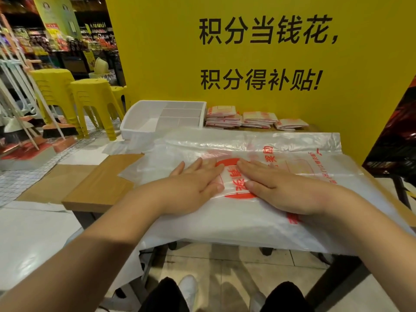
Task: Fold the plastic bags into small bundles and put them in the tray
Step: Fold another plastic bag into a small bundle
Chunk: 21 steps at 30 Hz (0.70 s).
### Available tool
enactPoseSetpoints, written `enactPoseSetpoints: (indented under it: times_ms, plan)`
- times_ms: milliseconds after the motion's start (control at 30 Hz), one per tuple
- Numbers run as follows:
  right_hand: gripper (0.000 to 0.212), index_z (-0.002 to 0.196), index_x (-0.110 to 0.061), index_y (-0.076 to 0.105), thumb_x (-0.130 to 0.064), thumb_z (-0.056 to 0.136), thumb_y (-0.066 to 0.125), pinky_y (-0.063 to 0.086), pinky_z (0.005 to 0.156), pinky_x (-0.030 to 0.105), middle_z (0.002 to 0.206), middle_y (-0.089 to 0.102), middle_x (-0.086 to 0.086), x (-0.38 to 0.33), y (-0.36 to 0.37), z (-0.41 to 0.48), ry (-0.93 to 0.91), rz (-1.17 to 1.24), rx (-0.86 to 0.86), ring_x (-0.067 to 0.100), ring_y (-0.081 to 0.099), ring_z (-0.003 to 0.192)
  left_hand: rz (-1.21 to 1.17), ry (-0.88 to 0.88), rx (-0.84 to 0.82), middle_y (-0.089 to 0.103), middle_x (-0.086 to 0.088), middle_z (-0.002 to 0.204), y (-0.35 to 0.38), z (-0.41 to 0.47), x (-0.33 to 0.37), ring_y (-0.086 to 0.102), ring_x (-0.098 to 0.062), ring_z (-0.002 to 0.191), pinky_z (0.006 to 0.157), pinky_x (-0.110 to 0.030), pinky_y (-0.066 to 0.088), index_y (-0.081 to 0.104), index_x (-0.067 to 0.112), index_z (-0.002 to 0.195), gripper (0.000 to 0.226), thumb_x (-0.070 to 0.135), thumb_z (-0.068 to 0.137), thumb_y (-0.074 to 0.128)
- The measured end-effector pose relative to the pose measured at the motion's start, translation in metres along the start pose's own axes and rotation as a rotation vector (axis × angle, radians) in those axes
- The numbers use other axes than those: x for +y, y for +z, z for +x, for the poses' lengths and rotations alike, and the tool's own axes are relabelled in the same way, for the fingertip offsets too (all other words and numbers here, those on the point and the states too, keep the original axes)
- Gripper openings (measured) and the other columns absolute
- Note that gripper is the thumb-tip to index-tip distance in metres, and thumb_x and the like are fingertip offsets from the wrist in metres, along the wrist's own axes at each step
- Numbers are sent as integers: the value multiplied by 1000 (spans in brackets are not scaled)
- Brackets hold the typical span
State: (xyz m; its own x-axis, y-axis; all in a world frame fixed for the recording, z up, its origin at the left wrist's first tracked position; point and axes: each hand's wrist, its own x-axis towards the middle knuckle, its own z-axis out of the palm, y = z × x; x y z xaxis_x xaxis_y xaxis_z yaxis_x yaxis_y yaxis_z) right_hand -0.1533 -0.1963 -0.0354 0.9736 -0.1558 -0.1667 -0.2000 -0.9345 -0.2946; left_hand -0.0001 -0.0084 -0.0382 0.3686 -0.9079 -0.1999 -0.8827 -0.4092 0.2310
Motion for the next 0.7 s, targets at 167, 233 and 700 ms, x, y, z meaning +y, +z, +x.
enactPoseSetpoints:
  times_ms: [167, 233, 700]
  plan:
    - [54, 151, -56, 14, -54, 102, 36, -2, 123, 27, 155, -3, -39, 14, -8, -3, -3, 121, -12, -13, -8, 143, -39, 9, -54, -16, 18, 163, -5, -1, -7, -20, -5, 149, 121, -32, -13, -7, 45, 155, 65, 58, 102, 27]
    - [54, 148, -62, 16, -56, 100, 40, 3, 124, 29, 158, 1, -36, 19, -10, -4, -9, 131, -10, -10, -2, 146, -42, -2, -81, -17, 19, 163, -8, -1, -11, -19, -6, 149, 122, -33, -13, -7, 47, 154, 66, 59, 101, 29]
    - [60, 143, -53, 39, -45, 91, 68, 34, 87, 0, 134, 46, -38, 17, -19, -3, -10, 284, 75, -27, 43, 110, 68, -10, 13, 21, 10, 163, -18, 0, 3, 16, -21, 150, 123, -40, 13, 17, 39, 157, 65, 53, 100, 45]
